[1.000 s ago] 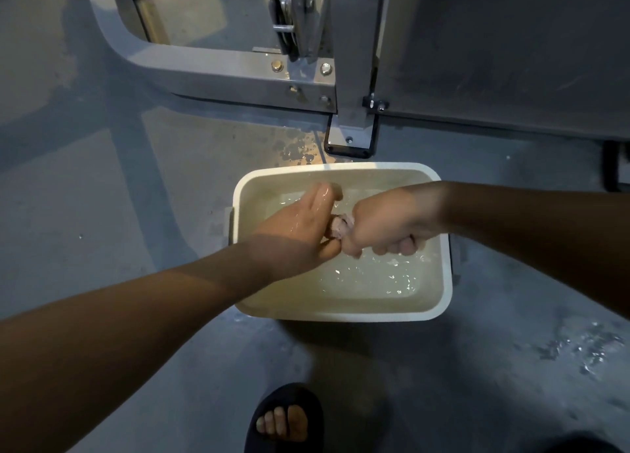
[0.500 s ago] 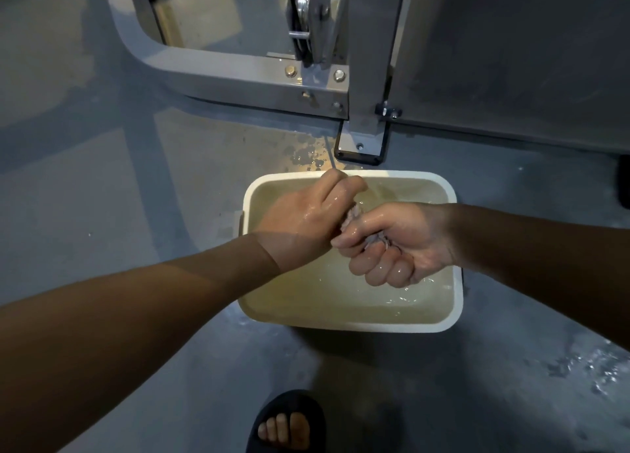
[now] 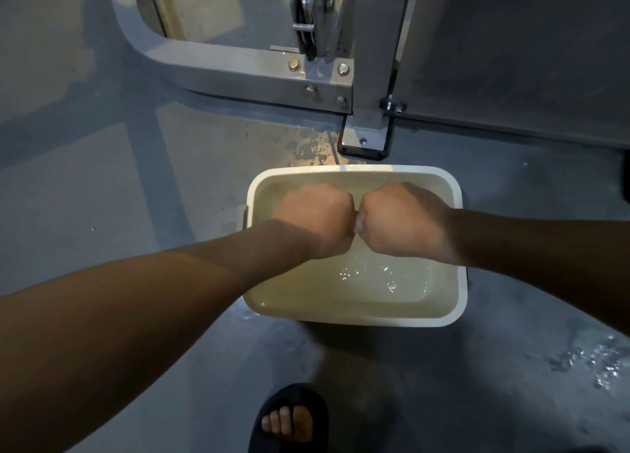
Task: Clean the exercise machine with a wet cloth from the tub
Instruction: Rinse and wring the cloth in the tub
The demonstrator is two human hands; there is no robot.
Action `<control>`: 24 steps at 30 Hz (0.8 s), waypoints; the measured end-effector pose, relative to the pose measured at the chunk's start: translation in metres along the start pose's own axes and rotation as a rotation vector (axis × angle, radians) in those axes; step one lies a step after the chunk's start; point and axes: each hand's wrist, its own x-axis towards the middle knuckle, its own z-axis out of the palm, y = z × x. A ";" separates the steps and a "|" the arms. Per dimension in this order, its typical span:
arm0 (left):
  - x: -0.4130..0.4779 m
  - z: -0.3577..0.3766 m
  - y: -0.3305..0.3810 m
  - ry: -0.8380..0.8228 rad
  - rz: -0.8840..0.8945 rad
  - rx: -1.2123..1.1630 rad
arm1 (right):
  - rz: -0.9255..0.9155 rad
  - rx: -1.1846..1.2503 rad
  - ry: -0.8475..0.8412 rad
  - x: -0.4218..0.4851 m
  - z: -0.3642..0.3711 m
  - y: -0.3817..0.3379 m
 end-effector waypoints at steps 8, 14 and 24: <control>-0.011 0.004 0.012 -0.536 -0.342 -0.952 | -0.184 -0.297 0.216 -0.001 0.008 0.002; -0.019 0.009 0.007 -0.877 -0.379 -1.494 | -0.311 -0.374 0.356 0.007 0.004 0.009; -0.022 0.044 -0.014 0.528 0.266 -0.309 | 0.239 0.555 -0.397 0.003 -0.002 0.018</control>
